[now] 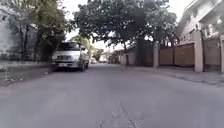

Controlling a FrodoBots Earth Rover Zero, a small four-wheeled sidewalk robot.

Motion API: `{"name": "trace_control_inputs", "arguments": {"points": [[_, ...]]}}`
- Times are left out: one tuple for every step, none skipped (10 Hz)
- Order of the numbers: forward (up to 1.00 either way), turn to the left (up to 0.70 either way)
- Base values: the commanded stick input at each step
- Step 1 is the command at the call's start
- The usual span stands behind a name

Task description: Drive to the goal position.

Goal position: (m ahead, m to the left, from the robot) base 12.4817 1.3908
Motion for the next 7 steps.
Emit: {"name": "trace_control_inputs", "arguments": {"points": [[1.00, 0.00], [1.00, 0.00], [1.00, 0.00], [1.00, 0.00], [1.00, 0.00], [1.00, 0.00], [1.00, 0.00]]}}
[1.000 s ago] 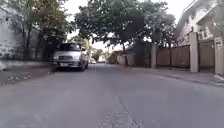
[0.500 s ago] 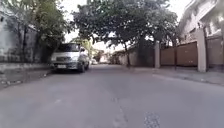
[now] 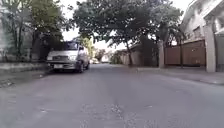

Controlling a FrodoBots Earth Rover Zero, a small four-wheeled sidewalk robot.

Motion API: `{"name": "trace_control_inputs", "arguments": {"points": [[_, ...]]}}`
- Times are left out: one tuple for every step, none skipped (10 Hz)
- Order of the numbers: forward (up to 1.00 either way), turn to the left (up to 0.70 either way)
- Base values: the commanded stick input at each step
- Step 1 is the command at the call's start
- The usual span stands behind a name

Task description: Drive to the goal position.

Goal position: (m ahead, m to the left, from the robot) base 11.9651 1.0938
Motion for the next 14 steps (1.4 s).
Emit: {"name": "trace_control_inputs", "arguments": {"points": [[1.00, 0.00], [1.00, 0.00], [1.00, 0.00], [1.00, 0.00], [1.00, 0.00], [1.00, 0.00], [1.00, 0.10], [1.00, 0.25], [1.00, 0.39], [1.00, 0.37], [1.00, 0.26], [1.00, 0.00], [1.00, 0.00], [1.00, 0.00]]}}
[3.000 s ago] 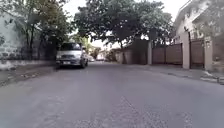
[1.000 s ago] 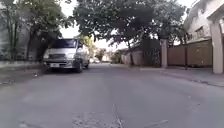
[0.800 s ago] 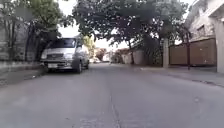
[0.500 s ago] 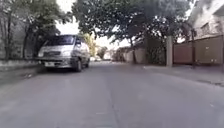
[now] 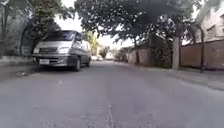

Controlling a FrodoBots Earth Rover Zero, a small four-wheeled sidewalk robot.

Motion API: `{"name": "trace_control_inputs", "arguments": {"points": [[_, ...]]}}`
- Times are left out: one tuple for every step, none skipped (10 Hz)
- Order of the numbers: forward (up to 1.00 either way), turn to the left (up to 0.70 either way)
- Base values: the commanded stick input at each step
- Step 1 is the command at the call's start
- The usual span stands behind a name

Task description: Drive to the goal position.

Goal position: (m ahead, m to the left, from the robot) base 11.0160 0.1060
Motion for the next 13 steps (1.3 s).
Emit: {"name": "trace_control_inputs", "arguments": {"points": [[1.00, 0.00], [1.00, 0.00], [1.00, 0.00], [1.00, 0.00], [1.00, 0.00], [1.00, 0.00], [1.00, 0.00], [1.00, 0.00], [1.00, 0.00], [1.00, 0.00], [1.00, 0.00], [1.00, 0.00], [1.00, 0.00]]}}
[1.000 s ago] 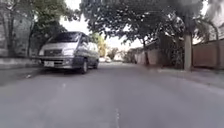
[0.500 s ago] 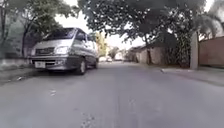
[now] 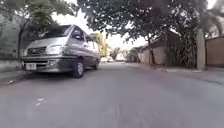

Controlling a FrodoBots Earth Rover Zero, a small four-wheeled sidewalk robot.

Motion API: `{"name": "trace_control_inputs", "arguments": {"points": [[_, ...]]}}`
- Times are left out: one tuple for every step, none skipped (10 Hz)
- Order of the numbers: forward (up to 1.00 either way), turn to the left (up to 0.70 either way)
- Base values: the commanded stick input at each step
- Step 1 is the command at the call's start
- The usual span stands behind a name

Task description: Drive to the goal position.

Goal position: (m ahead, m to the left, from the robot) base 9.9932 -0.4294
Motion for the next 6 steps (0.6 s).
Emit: {"name": "trace_control_inputs", "arguments": {"points": [[1.00, 0.00], [1.00, 0.00], [1.00, 0.00], [1.00, 0.00], [1.00, 0.00], [1.00, 0.00]]}}
